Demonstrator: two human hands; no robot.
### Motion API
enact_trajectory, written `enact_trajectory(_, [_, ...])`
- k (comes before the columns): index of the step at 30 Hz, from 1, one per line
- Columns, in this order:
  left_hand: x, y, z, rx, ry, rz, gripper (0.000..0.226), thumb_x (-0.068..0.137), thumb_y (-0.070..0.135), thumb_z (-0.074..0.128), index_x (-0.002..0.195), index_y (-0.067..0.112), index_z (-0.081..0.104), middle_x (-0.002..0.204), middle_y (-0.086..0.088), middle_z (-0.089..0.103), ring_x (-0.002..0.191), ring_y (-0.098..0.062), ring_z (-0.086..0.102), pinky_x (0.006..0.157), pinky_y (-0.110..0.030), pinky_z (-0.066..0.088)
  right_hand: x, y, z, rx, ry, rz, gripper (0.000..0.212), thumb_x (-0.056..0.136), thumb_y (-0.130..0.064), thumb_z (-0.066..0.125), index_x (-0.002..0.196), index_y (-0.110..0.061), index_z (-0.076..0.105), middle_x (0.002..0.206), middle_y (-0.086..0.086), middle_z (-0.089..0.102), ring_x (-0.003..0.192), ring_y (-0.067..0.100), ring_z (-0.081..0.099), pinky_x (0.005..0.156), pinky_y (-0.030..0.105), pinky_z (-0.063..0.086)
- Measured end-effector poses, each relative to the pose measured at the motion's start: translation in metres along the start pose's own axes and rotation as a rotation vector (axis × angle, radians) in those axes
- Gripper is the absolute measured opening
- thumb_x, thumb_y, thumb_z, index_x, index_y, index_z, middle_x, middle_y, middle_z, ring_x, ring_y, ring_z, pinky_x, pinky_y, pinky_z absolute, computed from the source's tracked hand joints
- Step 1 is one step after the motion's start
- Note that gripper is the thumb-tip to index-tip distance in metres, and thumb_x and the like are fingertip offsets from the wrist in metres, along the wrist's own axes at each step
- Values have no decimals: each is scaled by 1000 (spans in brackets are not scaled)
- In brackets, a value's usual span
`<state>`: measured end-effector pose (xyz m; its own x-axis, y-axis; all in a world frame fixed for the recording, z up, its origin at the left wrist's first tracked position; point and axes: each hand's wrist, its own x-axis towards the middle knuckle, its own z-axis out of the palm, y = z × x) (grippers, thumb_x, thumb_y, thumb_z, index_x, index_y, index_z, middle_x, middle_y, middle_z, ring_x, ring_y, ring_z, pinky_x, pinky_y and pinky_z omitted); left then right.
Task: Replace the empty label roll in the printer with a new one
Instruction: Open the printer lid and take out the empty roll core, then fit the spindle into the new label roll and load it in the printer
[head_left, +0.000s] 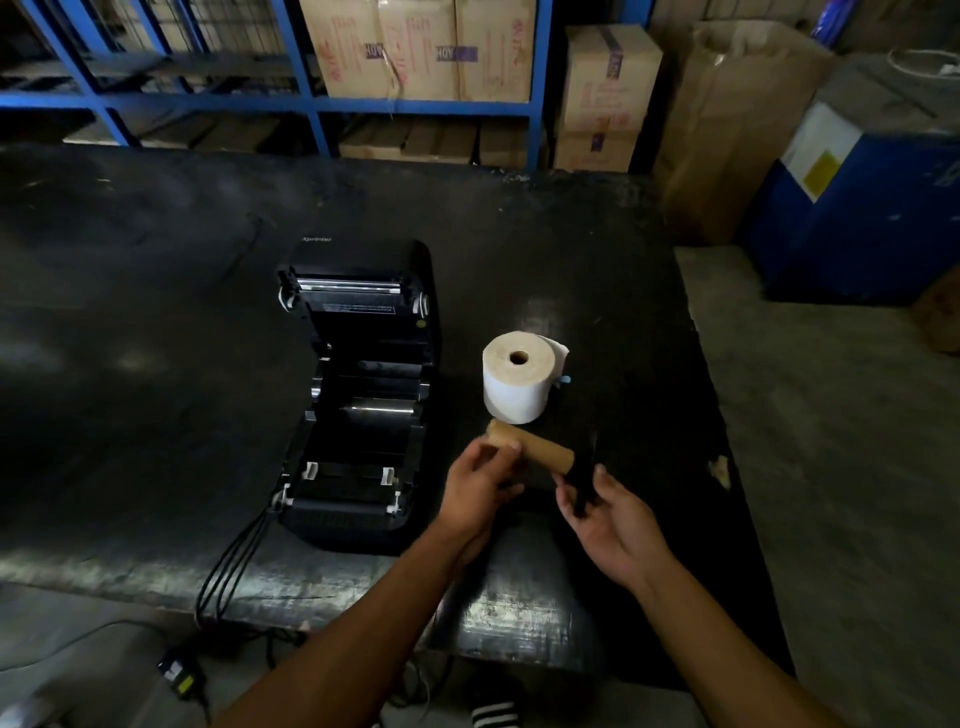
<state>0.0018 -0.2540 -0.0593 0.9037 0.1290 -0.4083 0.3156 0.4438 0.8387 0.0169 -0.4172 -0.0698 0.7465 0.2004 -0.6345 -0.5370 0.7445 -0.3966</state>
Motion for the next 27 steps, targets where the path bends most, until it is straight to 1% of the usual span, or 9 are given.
enact_trajectory(3, [6, 20, -1, -101, 131, 83, 4, 98, 15, 56, 96, 14, 59, 87, -6, 66, 78, -14, 65, 69, -28, 51, 1, -5, -8, 68, 25, 11, 13, 97, -9, 48, 89, -7, 58, 99, 19, 62, 93, 31, 63, 71, 34, 59])
enact_trajectory(5, [11, 37, -4, -84, 259, 189, 7, 99, 17, 55, 94, 16, 60, 81, -3, 63, 73, -13, 61, 66, -28, 51, 2, -11, -16, 82, 49, 7, 13, 97, -9, 47, 90, -7, 58, 100, 19, 62, 93, 30, 62, 80, 35, 55])
enact_trajectory(9, [22, 56, -13, 248, 427, 287, 14, 94, 33, 62, 102, 22, 65, 84, 0, 67, 78, -15, 63, 75, -36, 54, 3, -21, -31, 99, 112, -12, 14, 98, -8, 46, 90, -6, 57, 100, 19, 61, 93, 30, 61, 83, 36, 49])
enact_trajectory(12, [22, 43, -13, 685, 284, 177, 30, 90, 41, 65, 107, 17, 71, 93, -5, 74, 88, -22, 70, 79, -36, 55, 4, -24, -37, 105, 152, -29, 17, 98, -8, 45, 87, -7, 57, 95, 17, 61, 89, 30, 61, 81, 35, 49])
enact_trajectory(14, [17, 23, -10, 913, 179, 115, 30, 89, 42, 65, 102, 16, 74, 93, -6, 76, 91, -23, 71, 75, -29, 50, 5, -26, -40, 107, 166, -34, 17, 98, -8, 46, 87, -6, 58, 95, 17, 62, 88, 30, 61, 81, 35, 49])
enact_trajectory(16, [12, 2, -5, 1097, 129, 93, 32, 89, 41, 65, 95, 11, 75, 94, -10, 76, 94, -26, 71, 75, -29, 48, 6, -27, -42, 105, 171, -36, 16, 98, -8, 46, 87, -6, 58, 95, 17, 62, 89, 31, 61, 81, 35, 49])
enact_trajectory(20, [4, -19, 6, 1268, 135, 78, 33, 92, 38, 57, 105, 9, 65, 112, -19, 69, 107, -40, 62, 87, -41, 48, 5, -27, -45, 99, 180, -34, 13, 98, -7, 47, 90, -5, 57, 97, 19, 61, 89, 31, 61, 83, 36, 49])
enact_trajectory(23, [1, -22, 9, 1449, 57, 172, 30, 95, 31, 54, 111, 6, 58, 117, -21, 61, 109, -42, 58, 90, -50, 49, 3, -28, -47, 108, 185, -31, 11, 98, -7, 47, 93, -4, 56, 98, 19, 61, 90, 31, 61, 94, 36, 45])
enact_trajectory(27, [5, -23, 5, 1692, -4, 223, 37, 99, 37, 48, 123, 9, 52, 127, -18, 53, 113, -38, 52, 95, -47, 44, 0, -29, -47, 109, 175, -26, 13, 98, -8, 46, 92, -3, 57, 97, 19, 61, 90, 30, 61, 95, 36, 45])
